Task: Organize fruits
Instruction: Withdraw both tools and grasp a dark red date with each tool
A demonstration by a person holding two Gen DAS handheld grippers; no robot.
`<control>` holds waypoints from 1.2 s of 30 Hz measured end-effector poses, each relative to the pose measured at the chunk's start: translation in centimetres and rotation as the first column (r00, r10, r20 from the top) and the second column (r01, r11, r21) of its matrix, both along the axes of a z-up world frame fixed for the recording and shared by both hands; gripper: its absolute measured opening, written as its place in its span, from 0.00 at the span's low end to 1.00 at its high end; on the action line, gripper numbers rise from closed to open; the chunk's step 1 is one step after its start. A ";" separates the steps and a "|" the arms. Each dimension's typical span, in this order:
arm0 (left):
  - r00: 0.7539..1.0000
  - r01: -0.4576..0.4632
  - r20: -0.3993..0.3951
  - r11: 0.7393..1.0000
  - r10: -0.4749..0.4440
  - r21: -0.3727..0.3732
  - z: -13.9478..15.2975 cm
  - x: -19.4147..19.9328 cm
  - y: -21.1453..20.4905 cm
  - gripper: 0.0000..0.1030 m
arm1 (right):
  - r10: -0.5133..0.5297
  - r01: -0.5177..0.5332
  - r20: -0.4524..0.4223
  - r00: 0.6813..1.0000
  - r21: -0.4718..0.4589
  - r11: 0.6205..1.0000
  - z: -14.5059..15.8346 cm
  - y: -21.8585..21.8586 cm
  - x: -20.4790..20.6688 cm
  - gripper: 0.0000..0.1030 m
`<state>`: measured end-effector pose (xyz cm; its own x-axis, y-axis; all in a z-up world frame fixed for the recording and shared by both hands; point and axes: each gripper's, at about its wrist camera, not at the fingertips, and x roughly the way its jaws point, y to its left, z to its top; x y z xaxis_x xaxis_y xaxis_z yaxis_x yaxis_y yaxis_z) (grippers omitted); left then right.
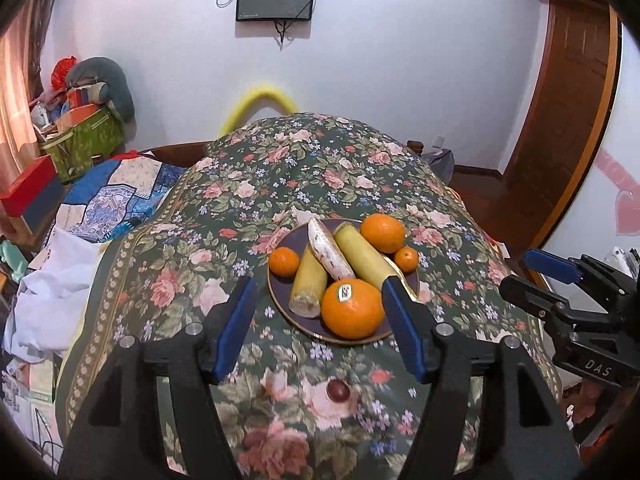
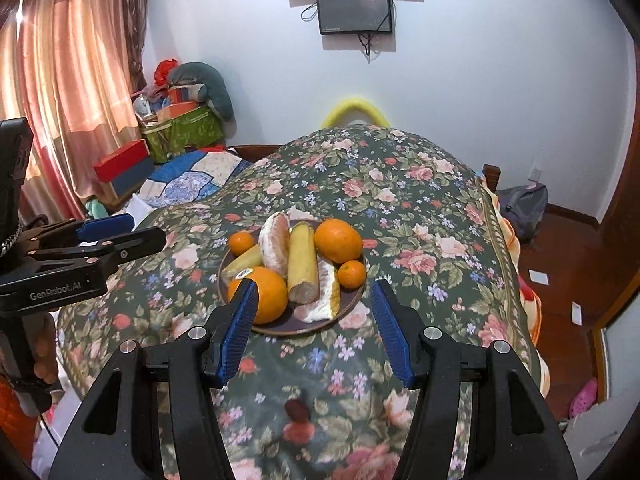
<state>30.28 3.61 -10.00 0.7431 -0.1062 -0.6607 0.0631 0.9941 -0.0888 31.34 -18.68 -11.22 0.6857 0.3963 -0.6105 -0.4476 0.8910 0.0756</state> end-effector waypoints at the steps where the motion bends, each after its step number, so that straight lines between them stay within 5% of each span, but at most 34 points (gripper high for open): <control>1: 1.000 0.002 -0.004 1.000 -0.002 -0.001 -0.1 -0.3 -0.1 0.64 | 0.000 0.000 -0.006 1.000 -0.004 1.000 -0.1 -0.1 -0.3 0.53; 26: 0.986 0.043 -0.166 0.998 -0.035 0.047 -8.2 -2.7 -1.9 0.64 | 0.009 -0.027 -0.192 0.981 -0.092 0.995 -7.7 0.4 -2.7 0.53; 30: 0.981 0.059 -0.188 0.997 -0.048 0.051 -9.4 -2.2 -2.1 0.52 | 0.019 -0.043 -0.209 0.978 -0.112 0.993 -8.9 0.9 -2.8 0.53; 36: 0.972 0.080 -0.223 0.996 -0.067 0.048 -11.3 -1.6 -2.4 0.47 | 0.015 -0.044 -0.242 0.970 -0.114 0.993 -10.4 1.1 -2.1 0.45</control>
